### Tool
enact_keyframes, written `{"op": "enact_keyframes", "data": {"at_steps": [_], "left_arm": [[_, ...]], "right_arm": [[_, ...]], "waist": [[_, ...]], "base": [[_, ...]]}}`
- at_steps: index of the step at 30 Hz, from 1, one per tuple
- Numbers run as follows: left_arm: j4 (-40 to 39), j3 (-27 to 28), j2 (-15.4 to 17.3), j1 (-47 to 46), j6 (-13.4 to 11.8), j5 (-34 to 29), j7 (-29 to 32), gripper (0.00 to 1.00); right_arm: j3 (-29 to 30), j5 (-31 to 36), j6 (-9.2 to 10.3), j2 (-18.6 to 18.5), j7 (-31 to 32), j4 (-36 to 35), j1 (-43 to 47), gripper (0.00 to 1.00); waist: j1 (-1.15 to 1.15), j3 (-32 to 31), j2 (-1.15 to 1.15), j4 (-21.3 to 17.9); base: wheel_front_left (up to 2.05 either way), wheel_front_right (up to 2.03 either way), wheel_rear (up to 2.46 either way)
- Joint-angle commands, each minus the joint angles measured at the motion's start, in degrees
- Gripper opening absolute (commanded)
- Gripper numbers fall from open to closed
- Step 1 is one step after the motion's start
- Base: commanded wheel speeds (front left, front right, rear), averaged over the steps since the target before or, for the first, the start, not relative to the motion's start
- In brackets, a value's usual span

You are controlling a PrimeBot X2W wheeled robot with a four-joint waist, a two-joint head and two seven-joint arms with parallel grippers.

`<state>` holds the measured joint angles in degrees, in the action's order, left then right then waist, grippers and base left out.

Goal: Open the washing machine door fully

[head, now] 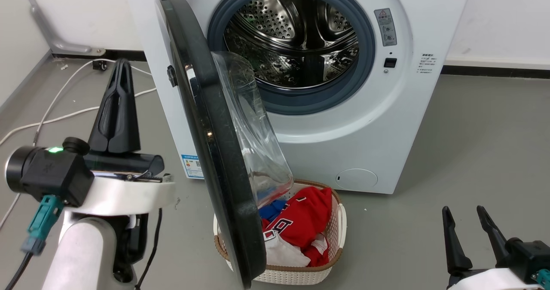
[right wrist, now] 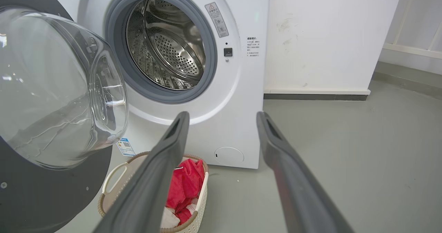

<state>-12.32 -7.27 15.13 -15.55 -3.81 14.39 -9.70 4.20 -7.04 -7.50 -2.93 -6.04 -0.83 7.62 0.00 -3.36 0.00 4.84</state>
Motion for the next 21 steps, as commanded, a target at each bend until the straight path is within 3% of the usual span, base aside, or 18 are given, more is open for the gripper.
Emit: {"op": "enact_keyframes", "data": {"at_steps": [1, 10, 21], "left_arm": [[-2.3, -0.6, -0.3, -0.8, -0.2, -0.4, 0.5, 0.0], [-13.2, -8.3, -2.5, 0.6, 1.8, 0.4, 5.8, 0.0], [-11.4, -22.7, -6.2, 8.8, 5.1, 5.0, 13.3, 0.0]], "right_arm": [[0.0, 0.4, 0.01, 0.1, -0.2, -0.2, 0.2, 1.0], [-0.1, 0.8, 0.01, 0.1, 0.3, 0.2, 0.3, 1.0], [-0.1, 0.6, 0.01, 0.1, -0.1, 0.7, 0.1, 1.0]], "waist": [[0.0, -0.1, 0.0, 0.0], [0.0, -0.4, 0.0, 0.0], [0.0, -0.6, 0.0, 0.1]], "base": [[0.0, 0.0, 0.0], [0.0, 0.0, 0.0], [0.0, 0.0, 0.0]]}}
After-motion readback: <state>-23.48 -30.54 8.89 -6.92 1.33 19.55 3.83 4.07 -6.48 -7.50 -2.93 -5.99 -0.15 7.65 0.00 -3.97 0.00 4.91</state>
